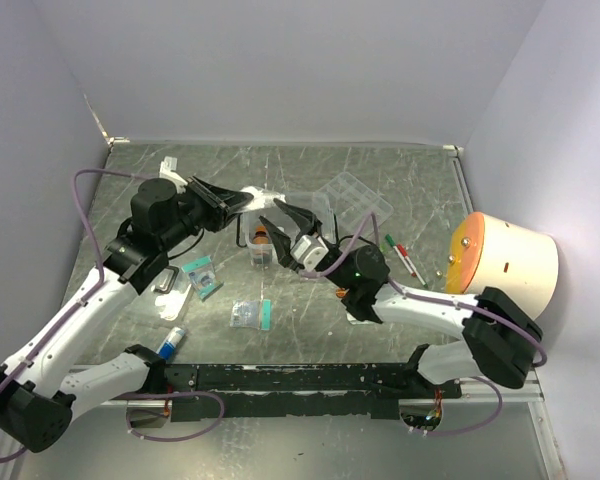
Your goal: Organize the medicine kit
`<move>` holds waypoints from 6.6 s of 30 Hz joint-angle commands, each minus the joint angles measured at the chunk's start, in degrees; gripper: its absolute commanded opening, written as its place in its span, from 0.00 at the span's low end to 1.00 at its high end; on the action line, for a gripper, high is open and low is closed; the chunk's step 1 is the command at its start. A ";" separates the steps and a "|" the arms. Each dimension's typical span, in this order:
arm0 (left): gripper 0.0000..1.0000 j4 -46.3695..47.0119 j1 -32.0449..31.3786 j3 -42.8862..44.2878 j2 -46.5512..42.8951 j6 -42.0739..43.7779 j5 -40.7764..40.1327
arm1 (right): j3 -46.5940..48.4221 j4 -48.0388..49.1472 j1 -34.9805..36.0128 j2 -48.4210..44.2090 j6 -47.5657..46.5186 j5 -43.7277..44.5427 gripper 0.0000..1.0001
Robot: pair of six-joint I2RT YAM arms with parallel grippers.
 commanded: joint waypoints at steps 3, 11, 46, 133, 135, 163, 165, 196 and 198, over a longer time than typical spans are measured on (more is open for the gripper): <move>0.15 1.22 -0.17 0.57 -2.91 5.77 -5.85 | 6.42 -29.32 0.67 -9.93 12.15 1.56 0.58; 0.16 7.32 -0.17 0.29 -4.60 27.03 -9.09 | 26.03 -68.13 0.11 -8.94 46.63 11.23 0.70; 0.22 24.65 -0.17 -9.62 -12.40 40.82 -5.08 | 20.11 -22.34 -9.14 5.84 123.23 -8.37 0.65; 0.75 0.75 0.54 -11.41 -22.68 44.07 -25.24 | 40.40 -95.93 -19.05 27.42 77.50 8.38 0.17; 0.75 0.75 0.54 -11.40 -22.71 44.14 -25.25 | 41.11 -97.71 -18.94 27.10 76.41 10.98 0.29; 0.75 -0.07 0.65 -10.66 -21.61 44.68 -25.86 | 43.29 -94.87 -16.98 34.90 67.83 23.12 0.50; 0.75 0.00 0.69 -10.69 -21.67 44.69 -25.91 | 42.63 -95.17 -16.94 35.16 68.76 22.03 0.50; 0.84 -18.89 4.92 -16.90 -3.48 28.98 -27.33 | 34.05 -86.31 -16.07 10.35 69.74 17.19 0.49; 0.78 -19.12 6.35 -18.36 -2.16 27.48 -28.63 | 31.46 -83.07 -16.03 8.24 69.42 14.55 0.47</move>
